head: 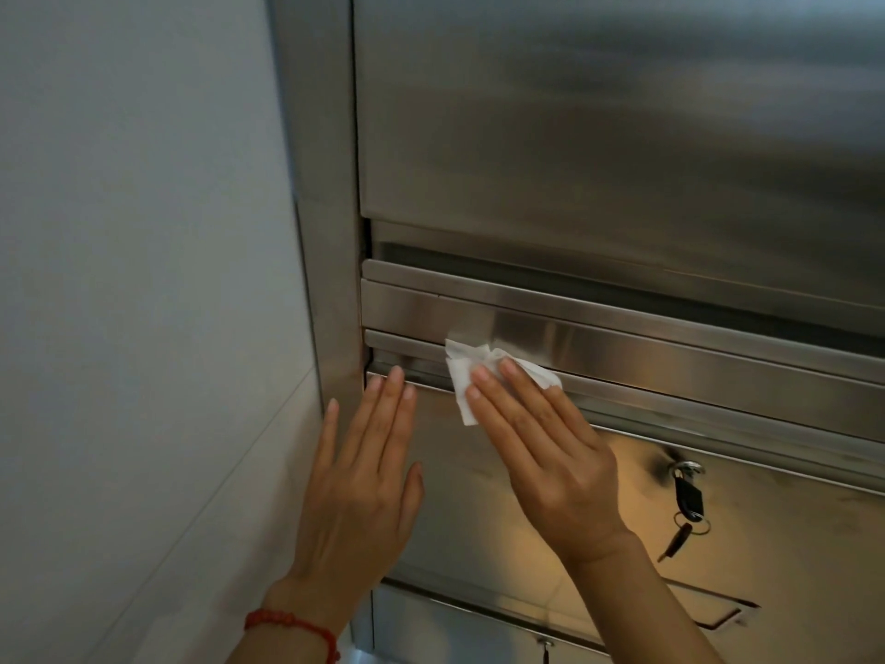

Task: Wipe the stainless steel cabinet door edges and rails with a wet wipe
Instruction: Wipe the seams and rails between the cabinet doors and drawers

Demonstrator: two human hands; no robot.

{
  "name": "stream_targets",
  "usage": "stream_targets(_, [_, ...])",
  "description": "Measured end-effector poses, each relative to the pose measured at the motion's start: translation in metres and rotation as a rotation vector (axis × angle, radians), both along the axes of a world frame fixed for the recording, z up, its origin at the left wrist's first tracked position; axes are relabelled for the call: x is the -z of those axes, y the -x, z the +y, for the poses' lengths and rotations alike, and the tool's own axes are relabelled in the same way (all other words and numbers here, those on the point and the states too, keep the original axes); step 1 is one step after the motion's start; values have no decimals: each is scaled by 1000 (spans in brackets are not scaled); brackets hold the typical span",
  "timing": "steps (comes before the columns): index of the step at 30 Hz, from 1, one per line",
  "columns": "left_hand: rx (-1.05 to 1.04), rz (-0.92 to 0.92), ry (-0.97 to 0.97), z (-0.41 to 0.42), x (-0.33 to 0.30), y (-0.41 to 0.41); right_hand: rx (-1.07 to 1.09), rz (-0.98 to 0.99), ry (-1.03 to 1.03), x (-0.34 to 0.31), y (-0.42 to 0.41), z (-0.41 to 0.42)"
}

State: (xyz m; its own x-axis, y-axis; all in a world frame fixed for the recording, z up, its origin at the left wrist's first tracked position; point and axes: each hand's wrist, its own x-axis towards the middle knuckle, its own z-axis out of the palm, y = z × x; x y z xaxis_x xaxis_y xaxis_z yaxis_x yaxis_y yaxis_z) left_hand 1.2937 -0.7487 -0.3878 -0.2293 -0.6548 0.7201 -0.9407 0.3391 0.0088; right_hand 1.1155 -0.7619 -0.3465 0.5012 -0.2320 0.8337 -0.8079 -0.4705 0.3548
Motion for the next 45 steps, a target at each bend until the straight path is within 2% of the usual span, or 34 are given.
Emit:
stream_targets(7, [29, 1, 6, -2, -3, 6, -17, 22, -6, -2, -3, -2])
stream_targets(12, [32, 66, -1, -1, -3, 10, 7, -50, 11, 4, 3, 2])
stream_targets(17, [33, 92, 16, 0, -3, 13, -15, -7, -6, -1, -1, 0])
stream_targets(24, [31, 105, -7, 0, -4, 13, 19, -90, -18, 8, 10, 6])
stream_targets(27, [20, 115, -9, -1, -3, 15, -1, -50, -27, 3, 6, 4])
stream_targets(35, [-7, 88, 2, -1, -2, 17, 26, -86, -24, 6, 16, 9])
stream_targets(40, [-23, 62, -7, 0, -3, 17, 17, -38, -43, 4, 22, 7])
stream_targets(45, [-21, 37, 2, 1, -7, 17, 36, -91, -53, 8, 30, 12])
